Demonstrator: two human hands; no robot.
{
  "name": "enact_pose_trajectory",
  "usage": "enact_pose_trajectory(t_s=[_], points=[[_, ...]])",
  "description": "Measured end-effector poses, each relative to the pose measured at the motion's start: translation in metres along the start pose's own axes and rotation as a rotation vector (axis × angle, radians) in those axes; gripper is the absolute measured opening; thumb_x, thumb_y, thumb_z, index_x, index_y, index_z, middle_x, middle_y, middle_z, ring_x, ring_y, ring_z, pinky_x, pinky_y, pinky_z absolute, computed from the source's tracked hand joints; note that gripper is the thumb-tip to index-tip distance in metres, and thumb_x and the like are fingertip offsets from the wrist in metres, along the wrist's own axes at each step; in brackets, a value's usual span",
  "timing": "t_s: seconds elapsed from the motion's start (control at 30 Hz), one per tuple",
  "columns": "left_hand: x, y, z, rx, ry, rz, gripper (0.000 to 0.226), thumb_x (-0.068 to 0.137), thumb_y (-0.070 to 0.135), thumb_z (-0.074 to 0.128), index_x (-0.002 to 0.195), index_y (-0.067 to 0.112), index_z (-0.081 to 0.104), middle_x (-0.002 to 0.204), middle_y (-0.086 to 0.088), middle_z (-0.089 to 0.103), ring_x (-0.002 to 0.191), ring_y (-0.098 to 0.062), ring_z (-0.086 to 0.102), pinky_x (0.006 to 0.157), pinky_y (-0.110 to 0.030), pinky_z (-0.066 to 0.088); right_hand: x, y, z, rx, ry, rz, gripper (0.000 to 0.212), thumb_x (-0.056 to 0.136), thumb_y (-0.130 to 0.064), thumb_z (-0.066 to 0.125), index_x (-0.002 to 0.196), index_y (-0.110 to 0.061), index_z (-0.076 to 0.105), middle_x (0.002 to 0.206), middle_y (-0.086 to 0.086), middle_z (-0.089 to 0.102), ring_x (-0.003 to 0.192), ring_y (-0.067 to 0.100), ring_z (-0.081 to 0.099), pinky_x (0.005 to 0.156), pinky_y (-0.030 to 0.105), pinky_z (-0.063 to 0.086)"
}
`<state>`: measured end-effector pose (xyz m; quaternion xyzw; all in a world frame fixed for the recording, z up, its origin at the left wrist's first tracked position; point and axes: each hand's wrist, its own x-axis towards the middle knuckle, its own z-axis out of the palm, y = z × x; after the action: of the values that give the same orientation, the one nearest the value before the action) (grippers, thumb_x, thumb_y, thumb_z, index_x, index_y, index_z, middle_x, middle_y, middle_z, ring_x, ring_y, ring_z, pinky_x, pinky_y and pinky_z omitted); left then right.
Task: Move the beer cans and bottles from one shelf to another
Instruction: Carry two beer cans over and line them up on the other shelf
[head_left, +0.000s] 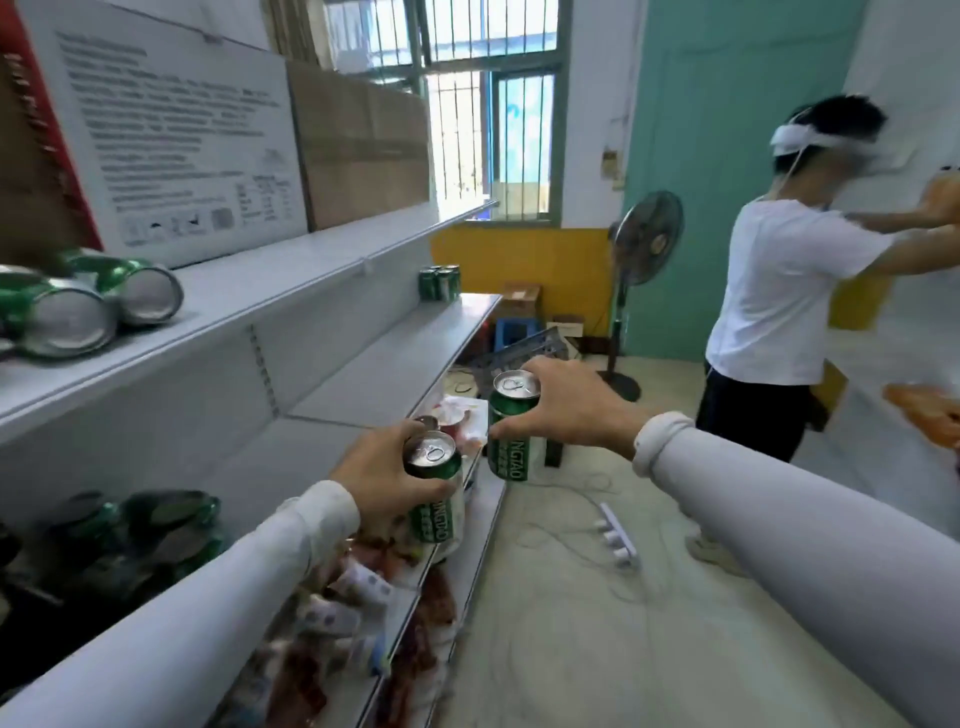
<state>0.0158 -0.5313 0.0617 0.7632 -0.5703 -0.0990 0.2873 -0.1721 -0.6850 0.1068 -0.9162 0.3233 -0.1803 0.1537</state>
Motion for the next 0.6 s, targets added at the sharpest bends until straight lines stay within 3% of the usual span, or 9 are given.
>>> enact_pose_trajectory(t_s=[0.1,0.2,0.33,0.5,0.6], points=[[0.071,0.043,0.034,0.003,-0.039,0.091,0.057,0.059,0.050,0.081,0.104,0.020,0.064,0.093,0.006,0.067,0.082,-0.011,0.062,0.071,-0.022,0.049,0.020,0.072,-0.030,-0.036,0.049,0.093,0.072,0.061,-0.073,0.075,0.103,-0.018,0.055,0.093,-0.004,0.061,0.081,0.013,0.056,0.064,0.031,0.047],[0.136,0.072,0.059,-0.018,-0.075,0.122,0.050,0.064,0.043,0.082,0.106,0.023,0.063,0.094,0.008,0.066,0.080,-0.007,0.060,0.064,-0.011,0.042,0.043,0.131,-0.052,-0.040,0.054,0.144,0.070,0.061,-0.073,0.074,0.101,-0.019,0.056,0.092,-0.003,0.062,0.081,0.015,0.057,0.070,0.033,0.051],[0.222,0.084,0.089,-0.022,-0.120,0.138,0.064,0.053,0.063,0.075,0.106,0.031,0.061,0.095,0.013,0.068,0.085,-0.007,0.064,0.080,-0.030,0.054,0.078,0.197,-0.064,-0.022,0.060,0.189,0.070,0.061,-0.072,0.076,0.105,-0.023,0.055,0.094,-0.009,0.059,0.087,0.014,0.057,0.066,0.028,0.042],[0.328,0.081,0.133,-0.026,-0.154,0.184,0.059,0.058,0.057,0.079,0.106,0.027,0.061,0.092,0.012,0.064,0.084,-0.008,0.062,0.073,-0.023,0.048,0.142,0.276,-0.053,-0.004,0.023,0.246,0.071,0.061,-0.068,0.079,0.111,-0.022,0.056,0.100,-0.005,0.065,0.088,0.014,0.060,0.070,0.028,0.051],[0.398,0.069,0.159,-0.057,-0.174,0.201,0.058,0.057,0.055,0.080,0.105,0.029,0.061,0.094,0.012,0.067,0.085,-0.006,0.063,0.077,-0.026,0.053,0.196,0.316,-0.048,-0.053,-0.007,0.242,0.070,0.062,-0.064,0.080,0.112,-0.023,0.056,0.098,-0.007,0.064,0.087,0.014,0.059,0.066,0.024,0.045]])
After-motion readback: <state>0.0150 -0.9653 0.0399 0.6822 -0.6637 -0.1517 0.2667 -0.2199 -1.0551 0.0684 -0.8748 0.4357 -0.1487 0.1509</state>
